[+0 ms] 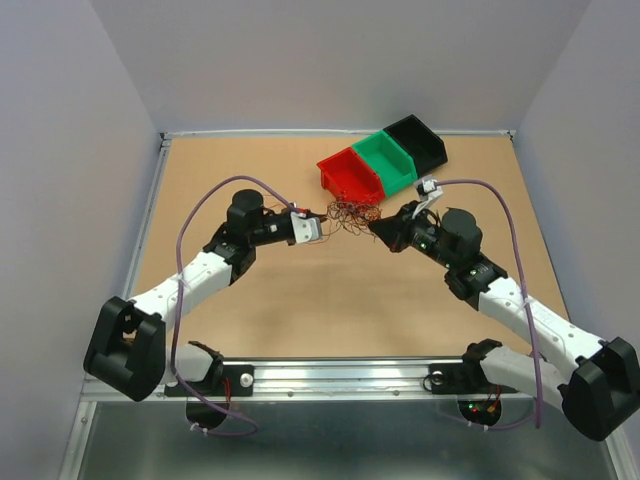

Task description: Untangle the cables

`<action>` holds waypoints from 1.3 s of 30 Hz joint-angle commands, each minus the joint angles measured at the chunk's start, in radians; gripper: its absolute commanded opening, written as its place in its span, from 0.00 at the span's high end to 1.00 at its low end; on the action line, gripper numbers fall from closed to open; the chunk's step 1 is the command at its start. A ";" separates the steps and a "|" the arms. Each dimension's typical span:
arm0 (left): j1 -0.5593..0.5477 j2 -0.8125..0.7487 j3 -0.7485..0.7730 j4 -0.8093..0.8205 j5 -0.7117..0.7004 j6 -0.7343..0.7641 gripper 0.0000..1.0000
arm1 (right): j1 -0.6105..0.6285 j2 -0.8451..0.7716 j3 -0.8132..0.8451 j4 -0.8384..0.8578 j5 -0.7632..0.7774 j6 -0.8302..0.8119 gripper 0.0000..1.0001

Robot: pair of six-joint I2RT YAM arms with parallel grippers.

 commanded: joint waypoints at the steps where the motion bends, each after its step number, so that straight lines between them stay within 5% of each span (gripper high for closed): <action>1: -0.001 -0.106 0.012 0.015 -0.156 -0.085 1.00 | -0.003 0.002 -0.012 0.071 0.187 0.020 0.99; 7: 0.066 -0.178 0.084 -0.013 -0.546 -0.371 1.00 | -0.001 0.066 -0.112 0.119 0.535 0.076 1.00; 10: 0.158 -0.189 0.147 -0.086 -0.545 -0.479 1.00 | -0.003 0.074 -0.161 0.108 0.812 0.189 1.00; 17: 0.272 -0.198 0.133 -0.054 -0.666 -0.568 1.00 | -0.004 -0.051 -0.284 0.094 1.132 0.345 1.00; 22: 0.390 -0.213 0.136 -0.040 -0.593 -0.625 1.00 | -0.009 -0.104 -0.310 0.093 1.154 0.339 0.98; 29: 0.384 -0.181 0.141 -0.083 -0.279 -0.567 1.00 | -0.009 -0.029 -0.276 0.094 1.128 0.313 0.92; 32: 0.356 -0.165 0.158 -0.117 -0.292 -0.537 1.00 | -0.007 -0.015 -0.275 0.143 1.030 0.233 0.88; 33: 0.353 -0.160 0.159 -0.119 -0.301 -0.534 1.00 | -0.009 -0.013 -0.276 0.154 1.004 0.210 0.85; 34: 0.353 -0.157 0.159 -0.117 -0.307 -0.534 1.00 | -0.009 -0.016 -0.275 0.161 0.972 0.186 0.68; 35: 0.352 -0.155 0.161 -0.120 -0.315 -0.527 1.00 | -0.009 -0.019 -0.282 0.186 0.906 0.143 0.14; 39: 0.350 -0.146 0.175 -0.140 -0.355 -0.518 1.00 | -0.009 -0.058 -0.330 0.278 0.751 0.066 0.02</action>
